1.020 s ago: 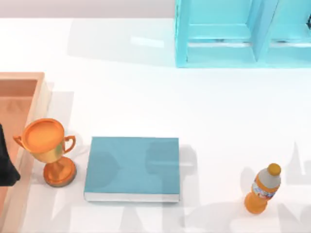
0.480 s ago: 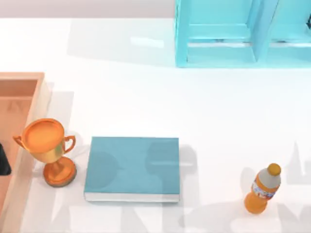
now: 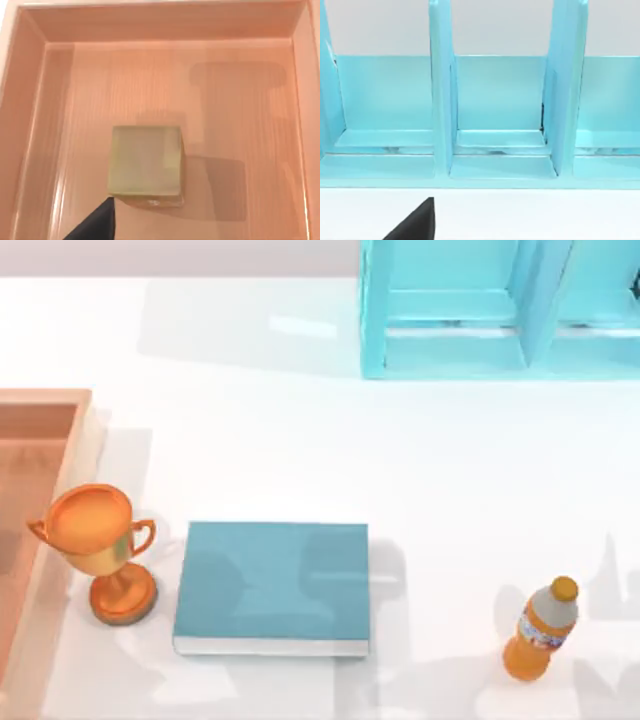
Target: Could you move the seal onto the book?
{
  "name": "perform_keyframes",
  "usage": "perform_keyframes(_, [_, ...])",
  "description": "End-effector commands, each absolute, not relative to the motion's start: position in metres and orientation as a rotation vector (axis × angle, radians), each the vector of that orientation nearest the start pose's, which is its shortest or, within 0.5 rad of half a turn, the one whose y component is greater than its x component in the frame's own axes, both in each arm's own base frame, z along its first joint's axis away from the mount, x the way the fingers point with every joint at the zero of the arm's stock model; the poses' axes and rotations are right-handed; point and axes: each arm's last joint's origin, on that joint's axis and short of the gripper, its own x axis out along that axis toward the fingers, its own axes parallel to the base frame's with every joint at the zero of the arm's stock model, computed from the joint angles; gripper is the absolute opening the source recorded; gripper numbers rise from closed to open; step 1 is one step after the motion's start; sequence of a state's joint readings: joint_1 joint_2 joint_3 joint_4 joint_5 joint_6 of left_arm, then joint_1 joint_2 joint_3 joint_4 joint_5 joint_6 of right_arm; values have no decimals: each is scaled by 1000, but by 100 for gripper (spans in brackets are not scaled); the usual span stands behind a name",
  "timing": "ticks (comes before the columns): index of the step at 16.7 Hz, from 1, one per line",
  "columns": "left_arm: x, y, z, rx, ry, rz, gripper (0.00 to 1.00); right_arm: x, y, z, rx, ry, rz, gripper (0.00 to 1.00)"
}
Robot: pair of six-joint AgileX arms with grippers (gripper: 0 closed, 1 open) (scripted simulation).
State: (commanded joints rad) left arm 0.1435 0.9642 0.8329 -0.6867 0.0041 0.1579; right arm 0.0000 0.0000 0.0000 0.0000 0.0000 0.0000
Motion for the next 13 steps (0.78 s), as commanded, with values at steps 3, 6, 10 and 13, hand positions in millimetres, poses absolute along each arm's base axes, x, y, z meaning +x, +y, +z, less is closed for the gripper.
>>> perform_keyframes(3, [242, 47, 278, 78, 1080, 55, 100, 106, -1, 160, 0, 0, 0, 100])
perform_keyframes(6, [288, 67, 270, 58, 1297, 31, 100, 106, -1, 160, 0, 0, 0, 100])
perform_keyframes(10, [328, 89, 250, 26, 1495, -2, 100, 106, -1, 160, 0, 0, 0, 100])
perform_keyframes(13, [339, 97, 242, 13, 1560, -16, 100, 106, -1, 160, 0, 0, 0, 100])
